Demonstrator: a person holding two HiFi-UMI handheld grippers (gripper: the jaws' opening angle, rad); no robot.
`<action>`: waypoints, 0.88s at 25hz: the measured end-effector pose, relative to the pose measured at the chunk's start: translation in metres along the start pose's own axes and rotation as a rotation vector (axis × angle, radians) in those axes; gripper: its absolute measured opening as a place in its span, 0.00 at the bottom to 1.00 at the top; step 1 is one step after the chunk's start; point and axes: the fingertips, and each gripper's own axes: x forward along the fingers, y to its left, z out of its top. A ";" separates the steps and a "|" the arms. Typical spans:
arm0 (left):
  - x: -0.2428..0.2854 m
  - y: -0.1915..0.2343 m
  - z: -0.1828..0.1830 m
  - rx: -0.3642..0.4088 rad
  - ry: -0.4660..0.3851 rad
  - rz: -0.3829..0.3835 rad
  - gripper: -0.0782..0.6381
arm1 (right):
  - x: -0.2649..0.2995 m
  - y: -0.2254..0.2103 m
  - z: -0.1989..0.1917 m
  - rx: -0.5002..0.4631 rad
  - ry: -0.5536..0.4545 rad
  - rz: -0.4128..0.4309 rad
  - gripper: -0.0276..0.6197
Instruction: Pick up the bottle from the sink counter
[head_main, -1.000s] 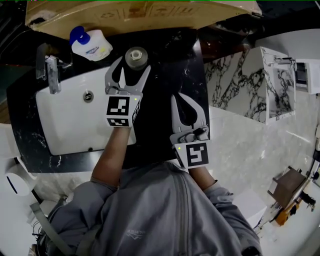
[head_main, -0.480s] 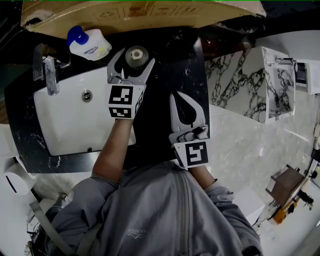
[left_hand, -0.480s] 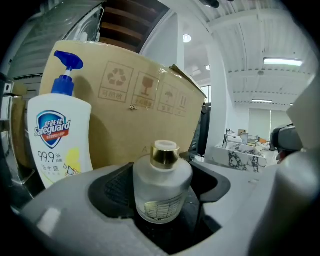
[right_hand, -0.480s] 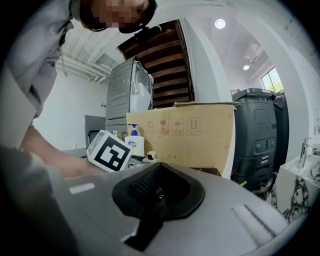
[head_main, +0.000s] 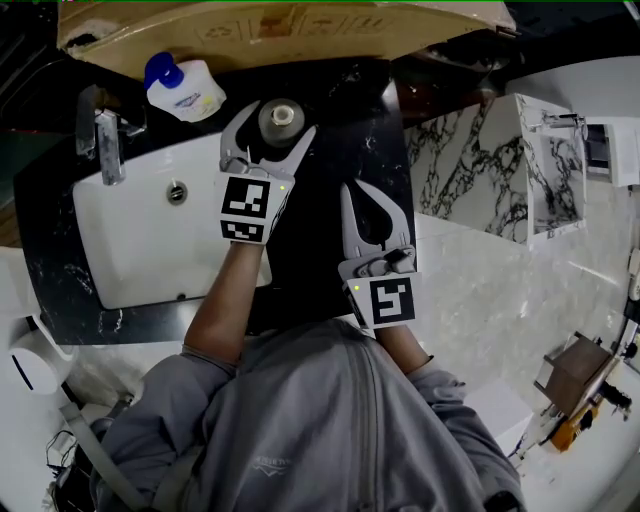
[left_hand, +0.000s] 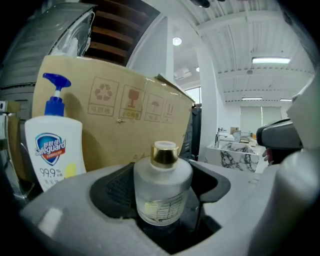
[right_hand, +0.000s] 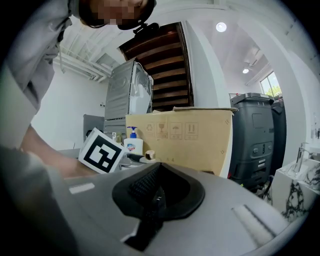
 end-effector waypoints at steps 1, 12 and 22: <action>-0.004 -0.003 0.005 0.001 -0.010 -0.003 0.58 | -0.001 -0.001 0.002 -0.003 -0.004 -0.005 0.04; -0.076 -0.036 0.082 0.028 -0.128 -0.026 0.58 | -0.013 -0.003 0.042 -0.034 -0.087 -0.034 0.04; -0.134 -0.044 0.139 -0.010 -0.214 0.014 0.58 | -0.033 -0.008 0.074 -0.082 -0.127 -0.072 0.04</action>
